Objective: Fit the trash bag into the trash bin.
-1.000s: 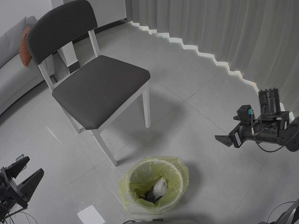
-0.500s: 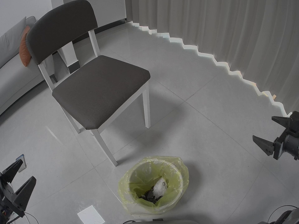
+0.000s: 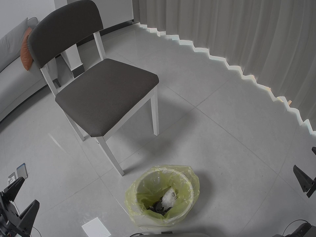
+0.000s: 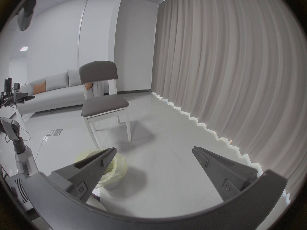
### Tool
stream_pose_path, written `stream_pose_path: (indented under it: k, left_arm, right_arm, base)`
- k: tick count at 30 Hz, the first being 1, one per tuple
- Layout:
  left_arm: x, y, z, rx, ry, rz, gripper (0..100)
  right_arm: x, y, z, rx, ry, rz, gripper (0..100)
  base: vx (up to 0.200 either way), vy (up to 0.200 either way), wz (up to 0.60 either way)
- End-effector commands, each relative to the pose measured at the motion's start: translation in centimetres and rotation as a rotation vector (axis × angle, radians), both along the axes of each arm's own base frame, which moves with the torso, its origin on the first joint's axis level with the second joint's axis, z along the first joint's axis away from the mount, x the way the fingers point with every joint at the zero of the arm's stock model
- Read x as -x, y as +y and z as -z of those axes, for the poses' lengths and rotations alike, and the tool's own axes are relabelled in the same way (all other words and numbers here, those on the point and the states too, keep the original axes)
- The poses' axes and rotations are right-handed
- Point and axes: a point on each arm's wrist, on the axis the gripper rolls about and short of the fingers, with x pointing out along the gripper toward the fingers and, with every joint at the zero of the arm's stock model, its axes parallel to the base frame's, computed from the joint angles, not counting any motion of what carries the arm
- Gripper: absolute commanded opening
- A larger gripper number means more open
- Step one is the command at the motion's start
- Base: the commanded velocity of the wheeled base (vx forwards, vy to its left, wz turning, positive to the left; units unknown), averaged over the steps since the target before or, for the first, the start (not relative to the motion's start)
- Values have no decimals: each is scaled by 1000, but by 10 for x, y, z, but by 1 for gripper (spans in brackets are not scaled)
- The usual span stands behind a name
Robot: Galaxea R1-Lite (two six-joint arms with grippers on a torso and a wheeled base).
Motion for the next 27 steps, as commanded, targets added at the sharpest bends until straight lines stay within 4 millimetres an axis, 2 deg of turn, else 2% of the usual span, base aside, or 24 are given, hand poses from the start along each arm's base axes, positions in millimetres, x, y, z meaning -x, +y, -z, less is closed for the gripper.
stream_pose_path:
  k: [1,2,4,6,11,14,17,24,27]
  left_arm:
    - [10,1,14,-2,-49,1,100]
    - [10,1,14,-2,-49,1,100]
    - [13,1,25,-2,-55,3,100]
    - [14,1,29,0,-59,3,100]
    - [18,1,34,3,-84,2,100]
    - [19,2,40,4,-86,-3,100]
    - [19,2,44,5,-74,-21,100]
    - [18,4,46,-10,-56,-138,100]
    - [17,6,49,-36,-43,-220,100]
  right_arm:
    - [46,-3,30,-62,-142,42,100]
    - [46,-3,30,-62,-142,42,100]
    - [63,1,48,-104,-188,11,100]
    - [71,2,55,-125,-193,1,100]
    - [71,2,53,-211,-165,-17,100]
    - [73,-2,56,-254,-121,-165,100]
    - [72,-2,59,-275,-87,-146,100]
    - [72,-2,88,-263,-108,-59,100]
    - [71,-3,87,-265,-139,21,100]
  base:
    - [0,0,0]
    - [0,0,0]
    - [0,0,0]
    - [0,0,0]
    - [0,0,0]
    - [0,0,0]
    - [0,0,0]
    - [0,0,0]
    - [0,0,0]
